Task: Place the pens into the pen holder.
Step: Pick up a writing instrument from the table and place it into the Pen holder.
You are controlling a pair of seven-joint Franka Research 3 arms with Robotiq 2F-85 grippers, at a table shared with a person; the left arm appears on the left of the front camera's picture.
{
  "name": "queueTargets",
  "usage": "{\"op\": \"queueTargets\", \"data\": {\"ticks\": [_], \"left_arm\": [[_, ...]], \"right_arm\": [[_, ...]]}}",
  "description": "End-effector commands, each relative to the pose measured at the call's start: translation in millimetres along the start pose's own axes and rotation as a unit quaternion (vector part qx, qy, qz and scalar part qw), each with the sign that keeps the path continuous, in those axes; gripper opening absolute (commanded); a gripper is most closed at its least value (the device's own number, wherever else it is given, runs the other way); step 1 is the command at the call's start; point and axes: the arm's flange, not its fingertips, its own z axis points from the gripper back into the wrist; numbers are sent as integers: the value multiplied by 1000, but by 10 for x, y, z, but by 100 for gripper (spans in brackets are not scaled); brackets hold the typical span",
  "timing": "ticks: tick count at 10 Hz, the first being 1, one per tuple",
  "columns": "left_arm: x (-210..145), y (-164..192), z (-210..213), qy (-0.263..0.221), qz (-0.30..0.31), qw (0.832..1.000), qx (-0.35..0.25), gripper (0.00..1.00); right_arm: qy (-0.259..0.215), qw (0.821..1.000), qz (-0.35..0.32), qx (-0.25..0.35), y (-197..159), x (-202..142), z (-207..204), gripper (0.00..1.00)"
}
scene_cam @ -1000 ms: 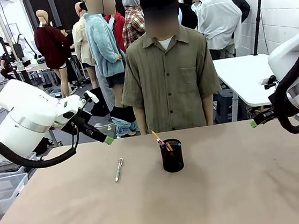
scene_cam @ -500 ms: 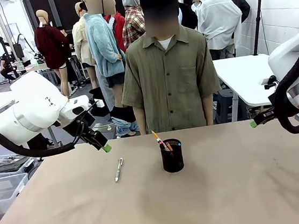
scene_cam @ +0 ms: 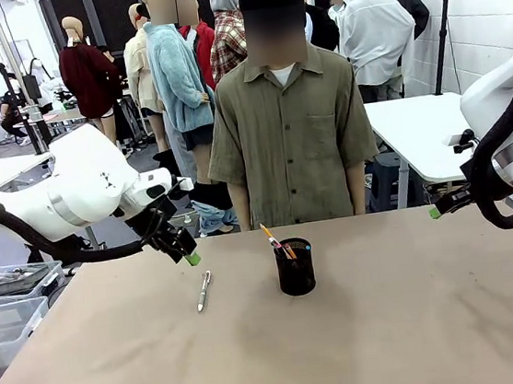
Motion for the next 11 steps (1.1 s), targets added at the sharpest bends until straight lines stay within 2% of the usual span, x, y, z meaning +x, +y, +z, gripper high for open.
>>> {"op": "queueTargets", "data": {"ticks": [1, 4, 11], "left_arm": [[201, -30, -203, 43, 21, 999, 8, 63], [343, -13, -519, 87, 40, 995, 24, 63], [466, 20, -898, 120, 74, 987, 82, 63]], "right_arm": [[-5, 1000, 5, 6, -7, -9, -6, 55], [-5, 1000, 5, 6, -7, -9, -6, 55], [-5, 1000, 5, 6, -7, -9, -6, 55]]}}
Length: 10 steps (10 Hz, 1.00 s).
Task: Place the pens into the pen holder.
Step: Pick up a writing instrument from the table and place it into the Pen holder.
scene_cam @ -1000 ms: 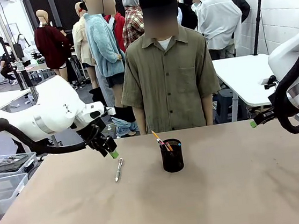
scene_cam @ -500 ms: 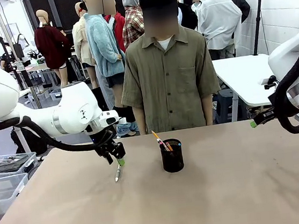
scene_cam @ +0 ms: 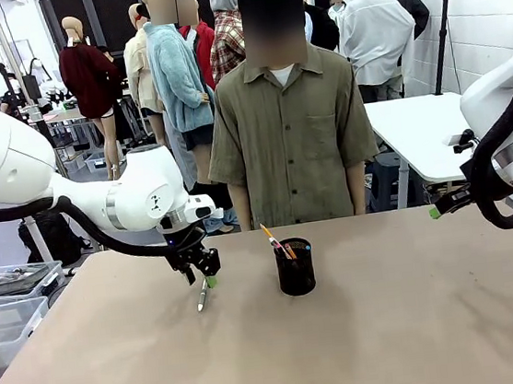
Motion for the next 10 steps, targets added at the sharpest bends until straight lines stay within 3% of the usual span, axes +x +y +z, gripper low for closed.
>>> {"op": "queueTargets", "data": {"ticks": [1, 3, 6, 7, 10], "left_arm": [[58, -25, -33, 9, 11, 1000, 22, 63], [39, -43, -101, 4, 9, 1000, 27, 63], [18, -85, -89, 5, 5, 999, 36, 7], [7, -88, -83, 10, 5, 999, 36, 0], [-7, -87, -102, 19, 9, 999, 46, 0]], "right_arm": [[-5, 1000, 5, 6, -8, -9, -5, 55], [-5, 1000, 5, 6, -8, -9, -5, 55], [-5, 1000, 5, 6, -8, -9, -5, 55], [-5, 1000, 5, 6, -8, -9, -5, 55], [-5, 1000, 5, 6, -8, -9, -5, 55]]}}
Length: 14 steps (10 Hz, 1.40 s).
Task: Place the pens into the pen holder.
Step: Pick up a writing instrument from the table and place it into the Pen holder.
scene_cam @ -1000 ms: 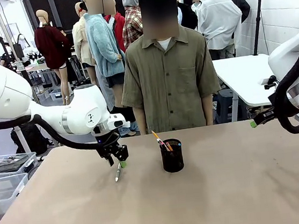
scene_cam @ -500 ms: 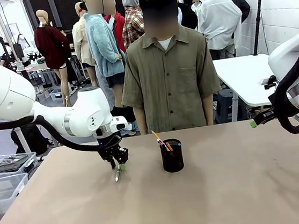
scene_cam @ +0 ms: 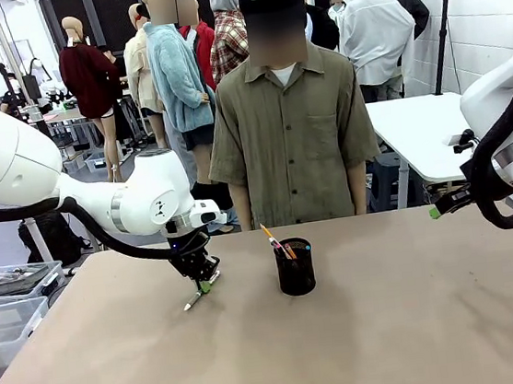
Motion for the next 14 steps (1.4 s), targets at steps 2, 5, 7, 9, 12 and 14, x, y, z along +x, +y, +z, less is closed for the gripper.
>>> {"op": "queueTargets", "data": {"ticks": [2, 5, 7, 9, 12, 14], "left_arm": [[-37, -39, 35, 2, -16, 1000, 18, 0], [-267, 5, 477, -89, -88, 990, -62, 0], [-426, 45, 729, -161, -166, 962, -146, 0], [-487, 124, 848, -239, -219, 924, -202, 0], [-456, 126, 906, -346, -300, 838, -297, 0], [-411, 34, 877, -382, -303, 813, -319, 0]], "right_arm": [[-5, 1000, 5, 6, -8, -9, -5, 55], [-5, 1000, 5, 6, -8, -9, -5, 55], [-5, 1000, 5, 6, -8, -9, -5, 55], [-5, 1000, 5, 6, -8, -9, -5, 55], [-5, 1000, 5, 6, -8, -9, -5, 55], [-5, 1000, 5, 6, -8, -9, -5, 55]]}}
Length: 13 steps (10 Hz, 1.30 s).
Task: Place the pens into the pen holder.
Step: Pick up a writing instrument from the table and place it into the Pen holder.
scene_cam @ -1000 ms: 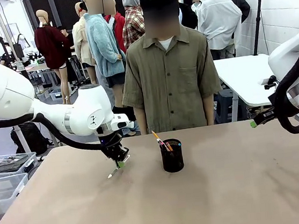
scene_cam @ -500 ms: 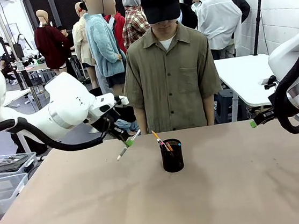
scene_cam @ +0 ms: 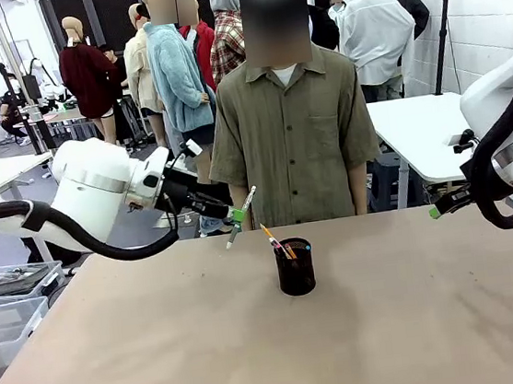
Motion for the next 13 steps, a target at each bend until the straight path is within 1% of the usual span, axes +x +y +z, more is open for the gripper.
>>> {"op": "queueTargets", "data": {"ticks": [1, 3, 5, 7, 9, 11, 13], "left_arm": [[-196, -4, -59, -32, -5, 999, -23, 0], [-158, -74, -219, -81, -35, 996, -28, 0], [-121, -102, -282, -125, -49, 991, -14, 0], [-126, -112, -441, -158, -48, 986, -17, 0], [-93, -78, -587, -176, -57, 983, -20, 0], [-118, -53, -823, -167, -64, 983, -31, 0], [-109, -89, -925, -169, -76, 982, -31, 0]], "right_arm": [[-5, 1000, 5, 6, -8, -9, -5, 55], [-5, 1000, 5, 6, -8, -9, -5, 55], [-5, 1000, 5, 6, -8, -9, -5, 55], [-5, 1000, 5, 6, -8, -9, -5, 55], [-5, 1000, 5, 6, -8, -9, -5, 55], [-5, 1000, 5, 6, -8, -9, -5, 55], [-5, 1000, 5, 6, -8, -9, -5, 55]]}}
